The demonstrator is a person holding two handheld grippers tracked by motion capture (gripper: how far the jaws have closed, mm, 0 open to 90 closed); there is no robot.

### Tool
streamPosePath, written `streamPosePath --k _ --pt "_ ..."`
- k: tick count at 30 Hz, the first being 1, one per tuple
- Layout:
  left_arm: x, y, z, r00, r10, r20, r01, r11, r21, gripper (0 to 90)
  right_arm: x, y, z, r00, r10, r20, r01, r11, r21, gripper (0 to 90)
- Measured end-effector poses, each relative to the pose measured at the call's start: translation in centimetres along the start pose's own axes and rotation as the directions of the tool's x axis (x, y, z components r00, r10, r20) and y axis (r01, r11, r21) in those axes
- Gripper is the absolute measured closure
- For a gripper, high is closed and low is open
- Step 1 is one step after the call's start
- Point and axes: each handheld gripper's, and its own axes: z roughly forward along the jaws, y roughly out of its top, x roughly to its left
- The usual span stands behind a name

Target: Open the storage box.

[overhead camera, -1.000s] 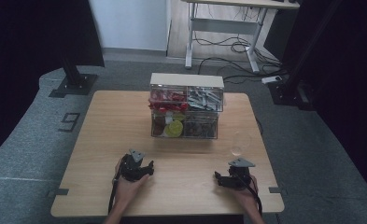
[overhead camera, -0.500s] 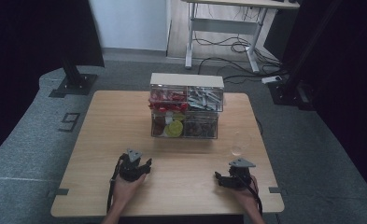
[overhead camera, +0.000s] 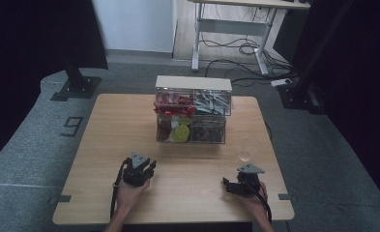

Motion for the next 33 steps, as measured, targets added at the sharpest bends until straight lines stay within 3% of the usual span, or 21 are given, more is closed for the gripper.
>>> streamPosePath --k 11,16,23,33 --pt "0.6 1.3 -0.2 0.9983 -0.026 0.052 0.026 0.9996 -0.01 86.7 0.2 -0.2 -0.2 1.0 0.005 0.006 -0.005 1.0 -0.004 19.3" --pt "0.6 1.9 -0.3 0.9972 -0.036 0.066 0.036 0.9993 -0.011 87.7 0.3 -0.2 -0.2 1.0 0.005 0.008 -0.005 1.0 -0.004 19.5" --pt "0.1 3.2 0.1 0.9965 -0.007 0.083 0.008 0.9999 -0.012 90.0 0.3 -0.2 -0.3 0.9999 0.007 0.011 -0.006 1.0 -0.004 19.7" --pt "0.0 3.7 1.3 0.9952 -0.031 0.093 0.031 0.9995 0.001 90.0 0.3 -0.2 -0.3 0.9999 0.006 0.011 -0.006 1.0 -0.004 19.6"
